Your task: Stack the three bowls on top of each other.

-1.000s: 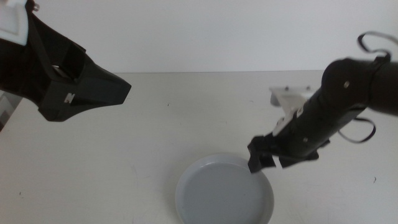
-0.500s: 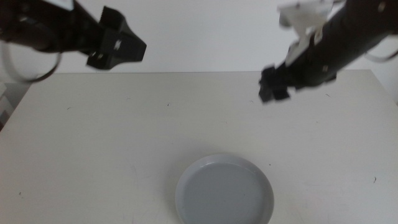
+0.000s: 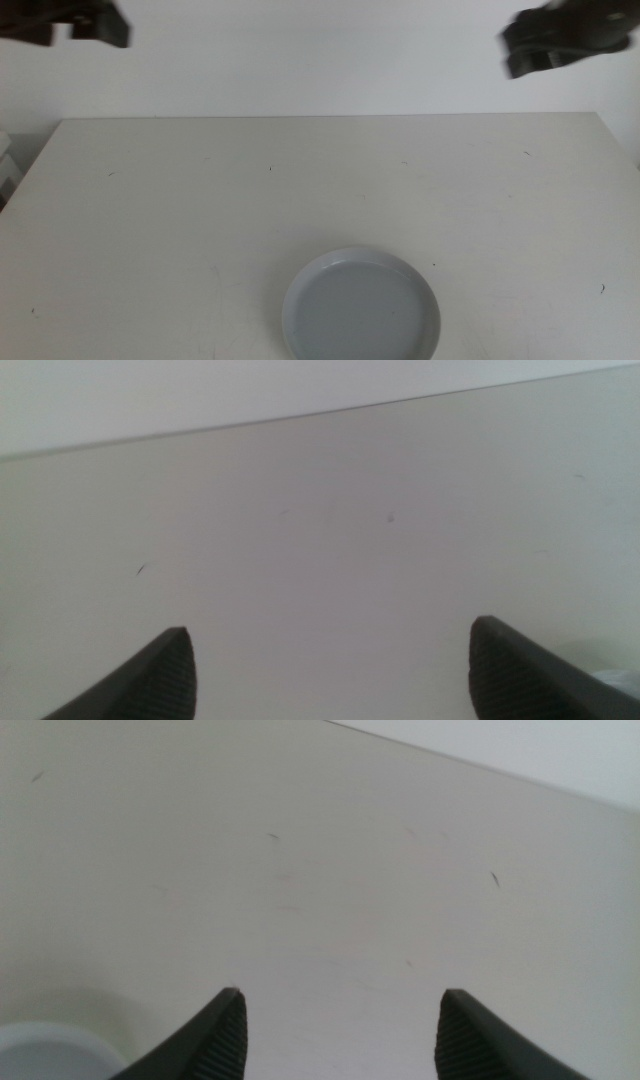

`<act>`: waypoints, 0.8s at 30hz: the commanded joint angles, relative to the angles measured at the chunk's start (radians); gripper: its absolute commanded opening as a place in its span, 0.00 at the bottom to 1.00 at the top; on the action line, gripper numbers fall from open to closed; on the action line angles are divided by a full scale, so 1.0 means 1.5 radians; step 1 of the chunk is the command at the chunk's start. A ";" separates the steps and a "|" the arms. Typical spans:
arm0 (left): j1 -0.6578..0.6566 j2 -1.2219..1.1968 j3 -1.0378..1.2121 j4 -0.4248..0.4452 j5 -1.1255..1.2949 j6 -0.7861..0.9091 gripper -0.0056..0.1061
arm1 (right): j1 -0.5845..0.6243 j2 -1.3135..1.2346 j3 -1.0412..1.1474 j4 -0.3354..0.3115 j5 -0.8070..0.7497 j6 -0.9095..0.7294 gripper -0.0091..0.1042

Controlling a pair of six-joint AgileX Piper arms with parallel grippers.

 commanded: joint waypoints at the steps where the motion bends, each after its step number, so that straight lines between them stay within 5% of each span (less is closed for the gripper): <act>1: 0.050 -0.039 -0.005 -0.061 -0.012 0.032 0.99 | -0.077 -0.045 -0.020 0.064 -0.024 -0.030 0.50; 6: 0.105 -0.129 0.098 -0.122 -0.085 0.107 0.99 | -0.193 -0.130 0.073 0.165 -0.086 -0.083 0.50; 19: 0.100 -0.458 0.517 -0.124 -0.478 0.184 0.99 | -0.197 -0.459 0.526 0.151 -0.508 -0.120 0.50; 24: 0.100 -0.566 0.648 -0.125 -0.548 0.184 0.99 | -0.184 -0.551 0.639 0.151 -0.565 -0.143 0.50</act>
